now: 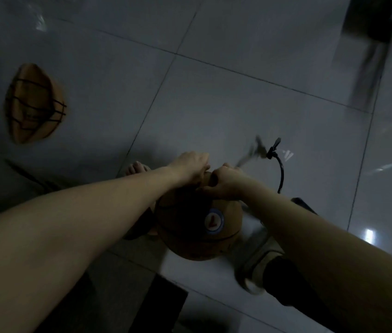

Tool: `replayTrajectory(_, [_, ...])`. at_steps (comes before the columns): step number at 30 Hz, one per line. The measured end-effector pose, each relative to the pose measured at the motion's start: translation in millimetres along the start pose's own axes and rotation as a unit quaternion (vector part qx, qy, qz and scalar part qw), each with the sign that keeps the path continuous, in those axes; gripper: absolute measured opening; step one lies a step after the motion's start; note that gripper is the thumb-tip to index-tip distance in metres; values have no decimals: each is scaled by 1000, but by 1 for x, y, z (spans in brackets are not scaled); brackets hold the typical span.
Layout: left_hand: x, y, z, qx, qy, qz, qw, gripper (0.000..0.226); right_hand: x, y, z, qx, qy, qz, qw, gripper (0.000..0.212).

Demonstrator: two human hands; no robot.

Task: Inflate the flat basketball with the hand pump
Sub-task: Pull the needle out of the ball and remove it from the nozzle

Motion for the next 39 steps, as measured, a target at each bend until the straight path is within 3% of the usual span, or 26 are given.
replayTrajectory(8, [-1, -13, -8, 72, -220, -40, 972, 35, 1, -12, 11, -13, -24, 24, 999, 66])
replayTrajectory(16, [5, -20, -5, 33, -215, 18, 976, 34, 2, -21, 19, -29, -27, 25, 999, 75])
replayTrajectory(24, [7, -31, 1, -38, -229, 68, 970, 30, 5, -24, 16, -52, -34, 43, 997, 70])
replayTrajectory(30, [18, -40, 7, -112, -254, 200, 940, 20, 8, -30, 15, -53, -31, 46, 997, 69])
replayTrajectory(39, [20, -45, 22, -166, -269, 301, 900, 20, 7, -34, 14, -64, -36, 58, 996, 76])
Point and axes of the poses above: each hand's wrist, its own z-axis away from the middle knuckle, its own x-axis out of the palm, y = z × x, the point moved 6 cm from there along -z, towards the middle knuckle, and after that the axes turned 14 degrees about -z, right-handed, at the moved point
